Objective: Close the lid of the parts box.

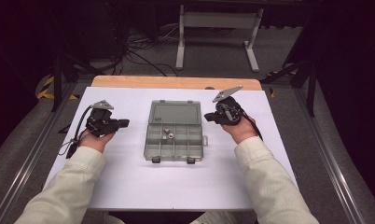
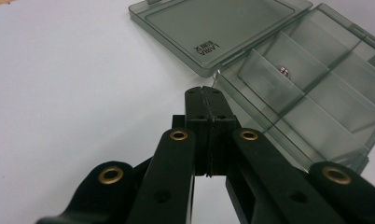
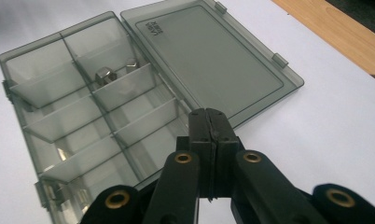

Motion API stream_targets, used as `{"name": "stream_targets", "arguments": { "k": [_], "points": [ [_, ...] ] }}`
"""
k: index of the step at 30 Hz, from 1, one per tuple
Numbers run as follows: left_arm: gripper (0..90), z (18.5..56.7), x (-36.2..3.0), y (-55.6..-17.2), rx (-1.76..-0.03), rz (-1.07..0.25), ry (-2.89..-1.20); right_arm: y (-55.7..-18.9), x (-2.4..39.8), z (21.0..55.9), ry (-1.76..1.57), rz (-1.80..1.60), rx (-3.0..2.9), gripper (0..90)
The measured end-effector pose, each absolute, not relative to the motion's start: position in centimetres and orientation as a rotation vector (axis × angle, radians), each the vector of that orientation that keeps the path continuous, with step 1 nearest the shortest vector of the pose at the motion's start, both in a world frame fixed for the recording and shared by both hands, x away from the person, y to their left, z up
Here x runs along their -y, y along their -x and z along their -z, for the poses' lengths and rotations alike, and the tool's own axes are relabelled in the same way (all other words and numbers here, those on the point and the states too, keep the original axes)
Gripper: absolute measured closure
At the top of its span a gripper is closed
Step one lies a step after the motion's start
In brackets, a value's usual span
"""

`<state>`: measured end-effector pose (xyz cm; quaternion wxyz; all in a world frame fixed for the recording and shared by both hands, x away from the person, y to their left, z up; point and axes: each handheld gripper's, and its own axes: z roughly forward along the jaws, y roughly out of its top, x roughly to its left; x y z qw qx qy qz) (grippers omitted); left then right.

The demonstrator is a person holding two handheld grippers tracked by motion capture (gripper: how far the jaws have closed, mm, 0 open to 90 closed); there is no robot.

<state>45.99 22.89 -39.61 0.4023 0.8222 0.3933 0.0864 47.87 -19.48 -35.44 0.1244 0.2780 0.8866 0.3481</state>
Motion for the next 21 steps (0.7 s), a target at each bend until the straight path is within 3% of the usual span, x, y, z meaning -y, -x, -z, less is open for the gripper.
{"name": "stream_targets", "arguments": {
  "k": [21],
  "points": [
    [89.6, 41.5, -21.3, -49.8, -1.128, -0.245, -2.133, -52.3, 20.0, 39.0, -0.951, -0.932, -2.601, 90.0]
  ]
}}
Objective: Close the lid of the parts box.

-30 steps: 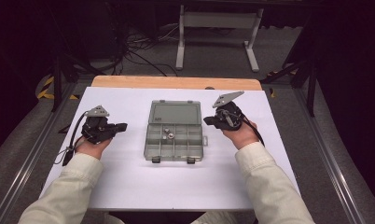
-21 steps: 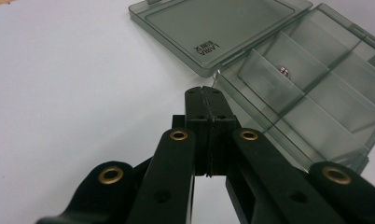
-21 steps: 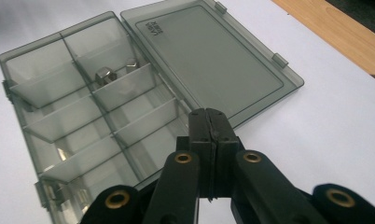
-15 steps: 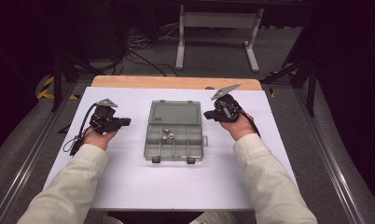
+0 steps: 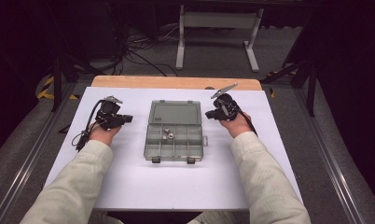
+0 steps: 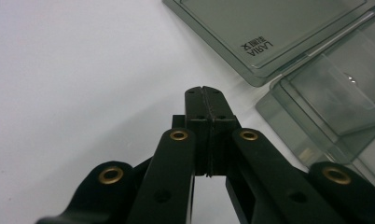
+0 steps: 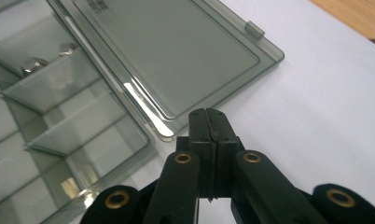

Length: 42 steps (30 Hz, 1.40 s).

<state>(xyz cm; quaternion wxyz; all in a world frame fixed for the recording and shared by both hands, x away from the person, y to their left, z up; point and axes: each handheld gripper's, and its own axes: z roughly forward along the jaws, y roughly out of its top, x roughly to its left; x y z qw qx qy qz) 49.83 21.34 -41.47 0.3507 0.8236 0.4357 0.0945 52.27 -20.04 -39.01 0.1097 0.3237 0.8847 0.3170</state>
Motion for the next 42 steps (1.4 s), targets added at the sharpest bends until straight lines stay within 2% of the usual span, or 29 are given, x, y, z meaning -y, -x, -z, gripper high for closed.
{"name": "stream_targets", "arguments": {
  "k": [17, 42],
  "points": [
    [89.6, 43.2, -20.4, -51.1, -1.204, -0.207, -2.107, -53.5, 19.3, 41.4, -0.987, -0.853, -2.636, 89.9],
    [89.6, 45.3, -18.7, -52.1, -1.177, -0.142, -2.116, -54.1, 18.6, 42.9, -1.013, -0.823, -2.665, 89.9]
  ]
}}
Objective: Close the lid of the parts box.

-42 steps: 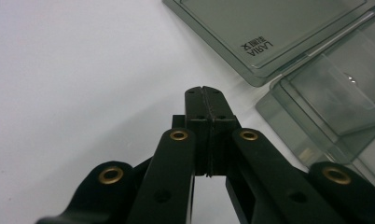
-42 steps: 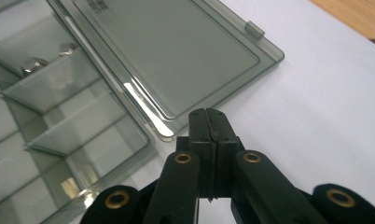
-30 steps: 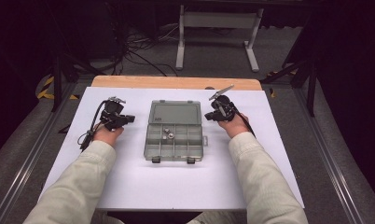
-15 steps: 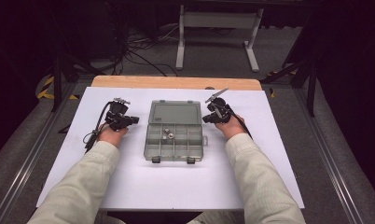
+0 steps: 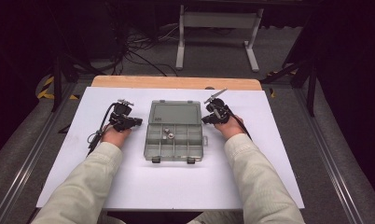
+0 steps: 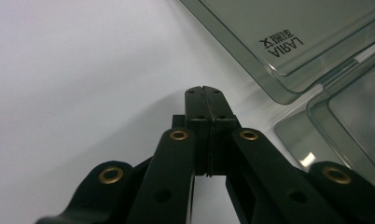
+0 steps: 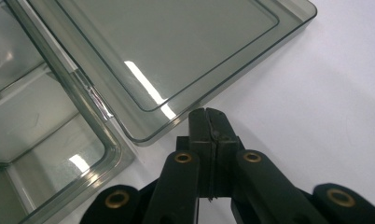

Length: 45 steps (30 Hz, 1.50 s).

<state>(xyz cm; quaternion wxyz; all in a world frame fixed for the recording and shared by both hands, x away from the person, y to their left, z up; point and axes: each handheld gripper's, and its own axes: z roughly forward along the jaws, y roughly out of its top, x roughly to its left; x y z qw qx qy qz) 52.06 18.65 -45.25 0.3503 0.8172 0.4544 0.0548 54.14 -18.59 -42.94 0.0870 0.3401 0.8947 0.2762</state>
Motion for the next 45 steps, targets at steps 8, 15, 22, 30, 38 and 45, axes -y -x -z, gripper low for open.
{"name": "stream_targets", "arguments": {
  "k": [8, 15, 22, 30, 38, 45],
  "points": [
    [89.6, 45.5, -18.6, -52.3, -1.166, -0.141, -2.116, -54.3, 18.5, 43.3, -1.006, -0.801, -2.677, 89.9],
    [89.6, 45.6, -18.4, -52.4, -1.164, -0.139, -2.101, -54.4, 18.5, 43.4, -1.023, -0.814, -2.673, 89.8],
    [89.6, 45.5, -18.0, -52.6, -1.164, -0.128, -2.107, -54.4, 18.7, 43.5, -1.023, -0.829, -2.678, 89.9],
    [89.6, 45.4, -17.2, -52.9, -1.140, -0.128, -2.132, -54.4, 18.7, 43.5, -1.012, -0.834, -2.678, 89.9],
    [89.6, 45.5, -16.9, -53.3, -1.135, -0.110, -2.128, -54.5, 18.8, 43.5, -1.011, -0.839, -2.680, 89.9],
    [89.6, 45.6, -16.8, -53.4, -1.134, -0.112, -2.121, -54.5, 18.9, 43.6, -1.000, -0.846, -2.685, 89.9]
  ]
}}
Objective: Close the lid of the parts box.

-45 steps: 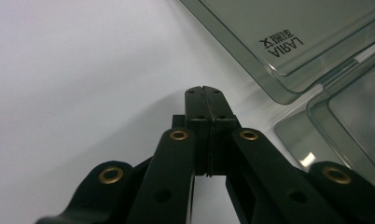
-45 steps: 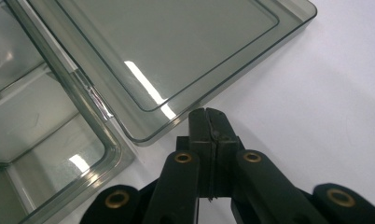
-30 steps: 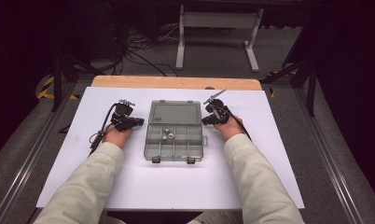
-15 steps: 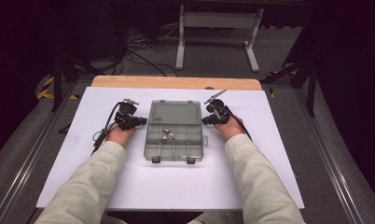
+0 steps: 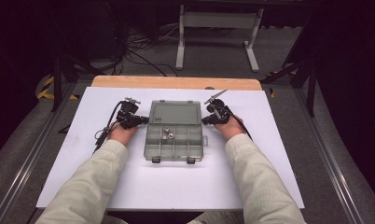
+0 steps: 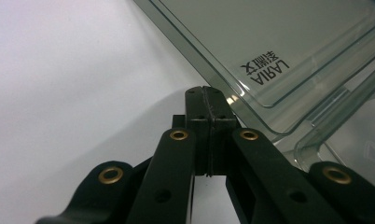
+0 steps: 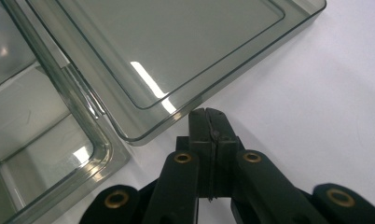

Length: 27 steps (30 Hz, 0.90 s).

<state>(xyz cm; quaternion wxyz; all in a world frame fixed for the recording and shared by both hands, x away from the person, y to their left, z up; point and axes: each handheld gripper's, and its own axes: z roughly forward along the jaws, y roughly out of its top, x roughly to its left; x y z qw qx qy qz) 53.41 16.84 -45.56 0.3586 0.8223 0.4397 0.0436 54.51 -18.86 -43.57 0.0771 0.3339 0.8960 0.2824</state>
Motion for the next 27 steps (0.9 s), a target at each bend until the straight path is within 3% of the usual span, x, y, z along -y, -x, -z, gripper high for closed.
{"name": "stream_targets", "arguments": {
  "k": [27],
  "points": [
    [89.7, 45.39, -16.07, -53.49, -1.102, -0.158, -2.126, -54.76, 18.40, 43.80, -0.983, -0.892, -2.652, 90.0]
  ]
}}
